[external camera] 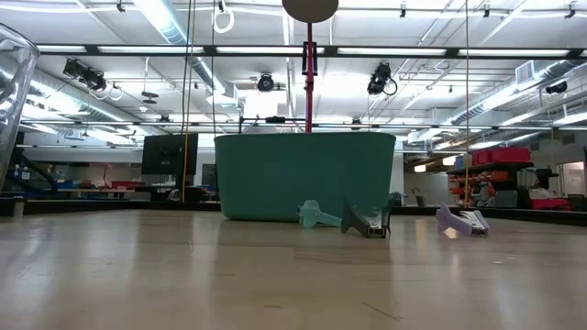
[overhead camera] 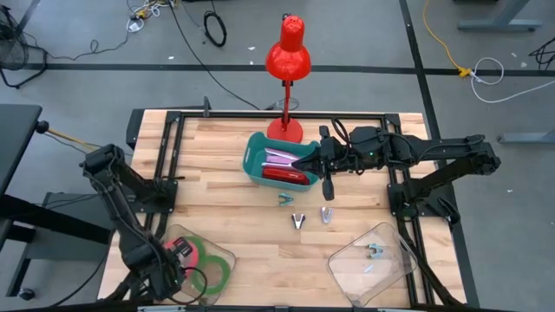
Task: Pick and place Stapler, Stapler remover, tape
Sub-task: Put the pink tape in the left transparent bin, then put the purple staple remover in the right transparent bin
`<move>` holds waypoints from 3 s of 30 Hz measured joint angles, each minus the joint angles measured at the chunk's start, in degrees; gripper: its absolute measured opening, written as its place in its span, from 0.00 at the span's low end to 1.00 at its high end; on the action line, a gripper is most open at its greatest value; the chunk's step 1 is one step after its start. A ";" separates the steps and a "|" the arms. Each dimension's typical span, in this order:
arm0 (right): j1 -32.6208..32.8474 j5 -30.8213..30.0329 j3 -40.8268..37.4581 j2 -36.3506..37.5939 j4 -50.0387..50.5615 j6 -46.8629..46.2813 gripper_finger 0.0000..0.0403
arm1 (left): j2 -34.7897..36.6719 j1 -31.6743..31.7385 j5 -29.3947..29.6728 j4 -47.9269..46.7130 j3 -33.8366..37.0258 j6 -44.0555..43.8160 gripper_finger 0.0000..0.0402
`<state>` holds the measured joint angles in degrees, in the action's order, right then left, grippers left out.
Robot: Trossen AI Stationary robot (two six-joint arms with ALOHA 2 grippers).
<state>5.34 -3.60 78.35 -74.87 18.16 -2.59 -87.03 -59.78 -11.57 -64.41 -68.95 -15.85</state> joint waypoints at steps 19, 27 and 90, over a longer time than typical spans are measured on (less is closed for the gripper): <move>0.00 0.00 0.00 0.00 0.02 -0.11 0.00 | -1.59 0.01 3.87 -1.36 0.00 2.21 0.24; 0.02 0.00 0.00 0.00 0.02 -0.11 0.00 | -1.59 0.01 3.87 0.17 0.00 -4.39 0.30; 0.02 0.00 -0.03 -0.02 9.95 -0.09 0.00 | 23.58 19.23 39.04 1.64 -0.07 -14.27 0.62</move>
<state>5.37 -3.60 78.31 -74.89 28.10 -2.68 -63.45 -40.55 27.47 -62.77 -69.01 -30.11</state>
